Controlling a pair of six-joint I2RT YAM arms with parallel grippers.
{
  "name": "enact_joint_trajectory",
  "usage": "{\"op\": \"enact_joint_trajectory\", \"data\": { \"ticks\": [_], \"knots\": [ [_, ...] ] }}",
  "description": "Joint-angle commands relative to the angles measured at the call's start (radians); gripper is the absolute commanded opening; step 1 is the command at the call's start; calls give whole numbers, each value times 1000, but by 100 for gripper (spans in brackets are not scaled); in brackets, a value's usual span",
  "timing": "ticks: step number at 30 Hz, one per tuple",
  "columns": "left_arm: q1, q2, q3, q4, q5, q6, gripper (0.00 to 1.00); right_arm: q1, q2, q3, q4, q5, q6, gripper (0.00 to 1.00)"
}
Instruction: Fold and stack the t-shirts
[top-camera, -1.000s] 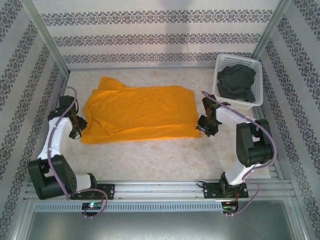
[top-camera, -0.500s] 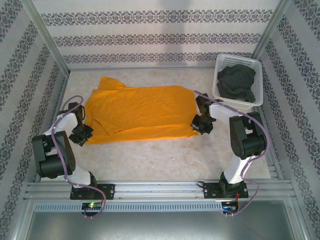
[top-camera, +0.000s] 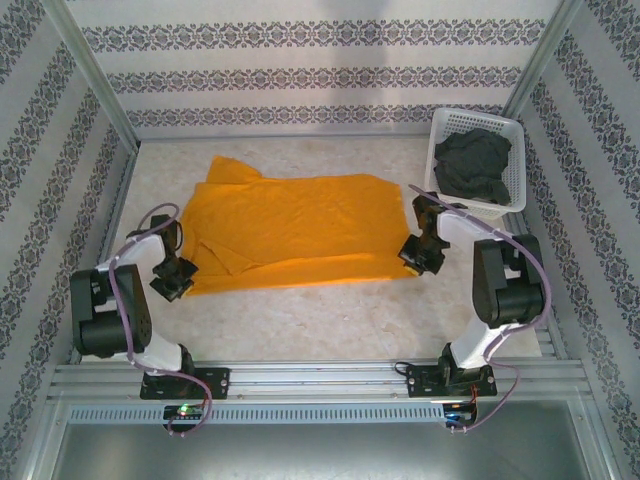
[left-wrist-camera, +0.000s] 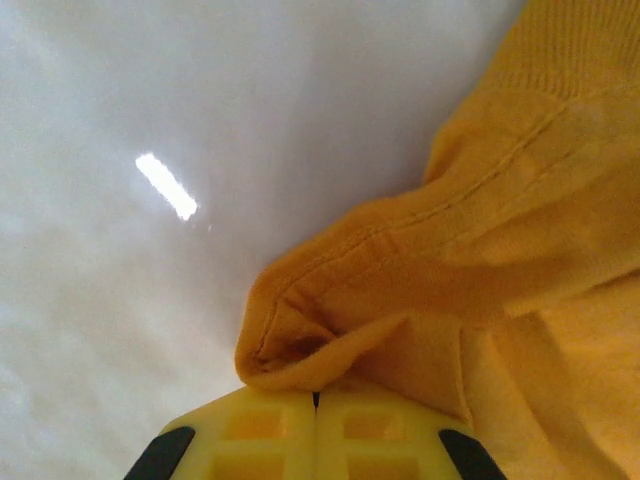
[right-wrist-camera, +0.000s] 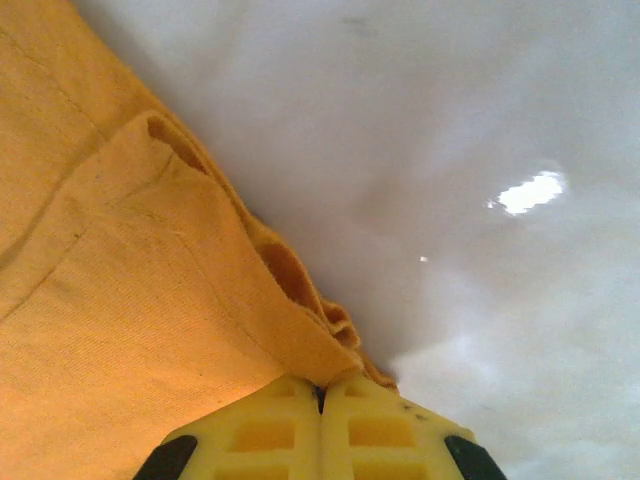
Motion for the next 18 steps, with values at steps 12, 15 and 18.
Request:
{"op": "enact_joint_trajectory", "data": {
  "ticks": [12,15,18],
  "knots": [
    [-99,-292,-3,-192,-27,-164,34,73,-205,-20,-56,132,-51,33],
    [-152,-327,53,-193,35,-248,33,142,-262,-9,22,81,-74,37],
    [-285,-329,17,-66,115,-415,36,177,-285,-63,285,-199,-91,40]
  ]
}}
